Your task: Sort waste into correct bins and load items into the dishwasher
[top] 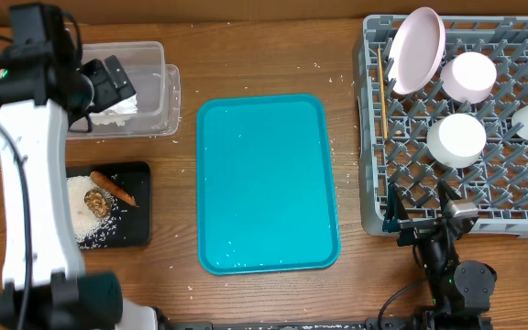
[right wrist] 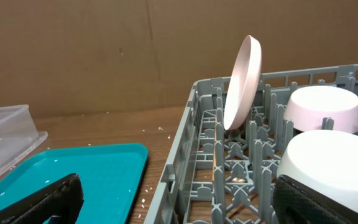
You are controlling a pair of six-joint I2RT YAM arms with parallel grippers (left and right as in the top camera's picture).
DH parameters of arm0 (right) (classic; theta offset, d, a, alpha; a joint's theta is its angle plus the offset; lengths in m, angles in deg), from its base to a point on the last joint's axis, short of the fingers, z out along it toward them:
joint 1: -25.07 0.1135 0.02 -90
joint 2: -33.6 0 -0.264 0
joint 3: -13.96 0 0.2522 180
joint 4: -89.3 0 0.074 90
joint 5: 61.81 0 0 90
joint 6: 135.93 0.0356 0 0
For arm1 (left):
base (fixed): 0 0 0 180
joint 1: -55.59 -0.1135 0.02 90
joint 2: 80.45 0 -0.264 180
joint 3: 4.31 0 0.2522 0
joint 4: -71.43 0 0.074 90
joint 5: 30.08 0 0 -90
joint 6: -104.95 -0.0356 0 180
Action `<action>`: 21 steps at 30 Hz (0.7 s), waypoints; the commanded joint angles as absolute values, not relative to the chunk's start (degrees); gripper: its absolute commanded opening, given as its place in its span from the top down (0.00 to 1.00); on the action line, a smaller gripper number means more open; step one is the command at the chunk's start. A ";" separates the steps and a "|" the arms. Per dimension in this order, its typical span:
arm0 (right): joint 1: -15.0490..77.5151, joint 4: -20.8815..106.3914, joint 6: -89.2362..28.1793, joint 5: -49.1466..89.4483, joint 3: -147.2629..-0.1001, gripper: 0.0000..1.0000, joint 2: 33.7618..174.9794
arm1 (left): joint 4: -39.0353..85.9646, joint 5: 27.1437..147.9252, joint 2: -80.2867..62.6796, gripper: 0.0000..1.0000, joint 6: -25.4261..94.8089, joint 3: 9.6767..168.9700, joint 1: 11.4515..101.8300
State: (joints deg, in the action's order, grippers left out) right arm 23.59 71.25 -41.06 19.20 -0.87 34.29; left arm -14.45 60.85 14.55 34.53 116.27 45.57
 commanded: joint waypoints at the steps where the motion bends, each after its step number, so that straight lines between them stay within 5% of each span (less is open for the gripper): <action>1: 23.44 71.57 -41.26 19.11 -0.27 0.00 33.76 | -14.45 61.87 6.57 0.01 34.68 111.20 45.55; 11: 23.44 71.57 -41.26 19.11 -0.27 0.00 33.76 | -5.00 70.09 -16.68 0.00 36.95 84.69 45.55; 21: 23.44 71.57 -41.26 19.11 -0.27 0.00 33.76 | -8.50 69.90 -18.19 0.00 44.58 78.64 45.53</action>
State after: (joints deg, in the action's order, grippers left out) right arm 23.59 71.27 -41.04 19.20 -0.87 34.29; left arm -8.41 68.98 -19.07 42.05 79.16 45.57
